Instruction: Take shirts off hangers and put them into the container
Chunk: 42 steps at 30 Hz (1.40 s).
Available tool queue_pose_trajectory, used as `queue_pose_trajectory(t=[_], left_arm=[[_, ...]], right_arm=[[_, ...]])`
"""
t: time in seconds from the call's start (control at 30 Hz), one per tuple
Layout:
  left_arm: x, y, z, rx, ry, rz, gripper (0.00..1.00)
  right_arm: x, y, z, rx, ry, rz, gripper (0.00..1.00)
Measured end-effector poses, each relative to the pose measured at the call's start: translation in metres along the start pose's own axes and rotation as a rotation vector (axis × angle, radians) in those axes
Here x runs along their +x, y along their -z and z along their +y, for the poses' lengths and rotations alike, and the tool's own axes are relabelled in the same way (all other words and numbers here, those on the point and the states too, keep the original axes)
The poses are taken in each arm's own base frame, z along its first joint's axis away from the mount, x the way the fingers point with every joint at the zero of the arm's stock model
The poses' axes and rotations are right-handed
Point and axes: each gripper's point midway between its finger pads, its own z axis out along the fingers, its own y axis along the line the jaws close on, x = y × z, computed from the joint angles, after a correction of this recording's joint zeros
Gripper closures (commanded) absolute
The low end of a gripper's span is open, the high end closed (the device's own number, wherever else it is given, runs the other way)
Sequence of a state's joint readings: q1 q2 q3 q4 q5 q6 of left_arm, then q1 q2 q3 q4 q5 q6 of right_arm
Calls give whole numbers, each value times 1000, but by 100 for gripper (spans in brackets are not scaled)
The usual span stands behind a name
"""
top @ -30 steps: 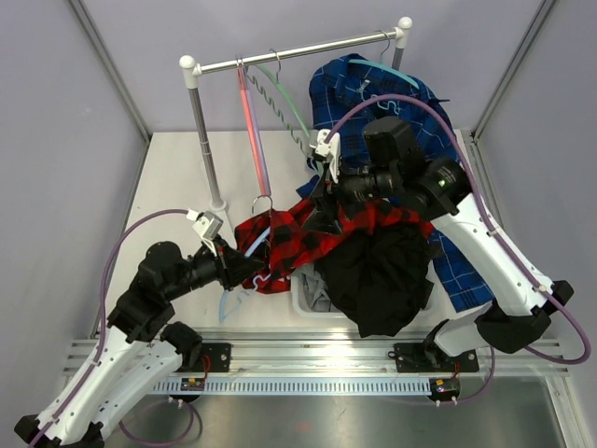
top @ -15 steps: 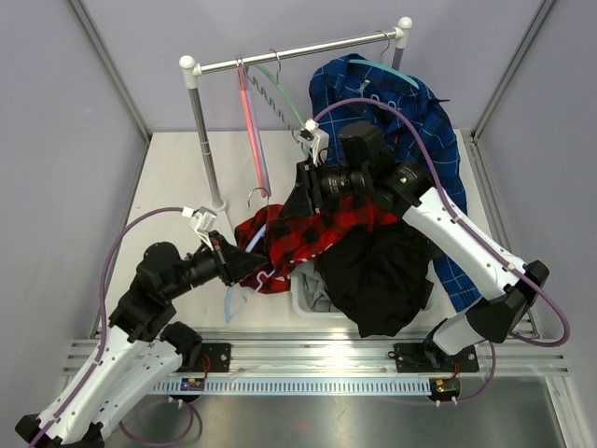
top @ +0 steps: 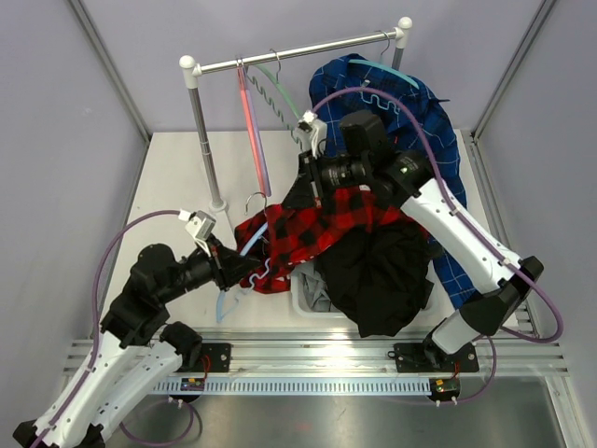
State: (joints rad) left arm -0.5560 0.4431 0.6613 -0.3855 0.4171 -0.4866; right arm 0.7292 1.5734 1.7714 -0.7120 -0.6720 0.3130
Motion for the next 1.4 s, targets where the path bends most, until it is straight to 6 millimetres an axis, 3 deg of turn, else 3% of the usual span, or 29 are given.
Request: queue_pose_trajectory(t=[0.1, 0.27, 0.37, 0.53, 0.67, 0.83, 1.07, 1.2, 1.3, 1.33, 1.37, 1.4], left_arm=[[-2, 11, -3, -8, -75, 3, 100], [-13, 41, -12, -28, -219, -21, 100], [-23, 60, -20, -37, -303, -49, 100], [-31, 87, -30, -44, -405, -86, 100], [-36, 108, -40, -38, -457, -139, 100], [-40, 122, -47, -31, -481, -199, 100], [-44, 119, -47, -30, -484, -220, 100], [-44, 105, -42, -20, -472, -230, 100], [-42, 94, -37, -15, -455, -217, 100], [-42, 90, -36, -15, -451, -211, 100], [-43, 87, -35, -15, -447, -203, 100], [-45, 84, -35, -14, -447, -201, 100]], right_arm=[[-27, 23, -9, 31, 116, -67, 100], [-74, 96, -65, 191, 249, -235, 100], [-86, 130, -91, 285, 308, -285, 100], [-91, 152, -110, 346, 380, -299, 100], [-83, 148, -114, 306, 417, -269, 100], [-59, 126, -124, 190, 412, -195, 100], [-23, 98, -166, 143, 334, -86, 99], [9, 87, -191, 158, 287, -13, 93], [28, 84, -202, 175, 273, 38, 73], [30, 85, -203, 185, 280, 49, 62], [32, 87, -204, 201, 294, 55, 44], [31, 91, -202, 214, 310, 56, 35]])
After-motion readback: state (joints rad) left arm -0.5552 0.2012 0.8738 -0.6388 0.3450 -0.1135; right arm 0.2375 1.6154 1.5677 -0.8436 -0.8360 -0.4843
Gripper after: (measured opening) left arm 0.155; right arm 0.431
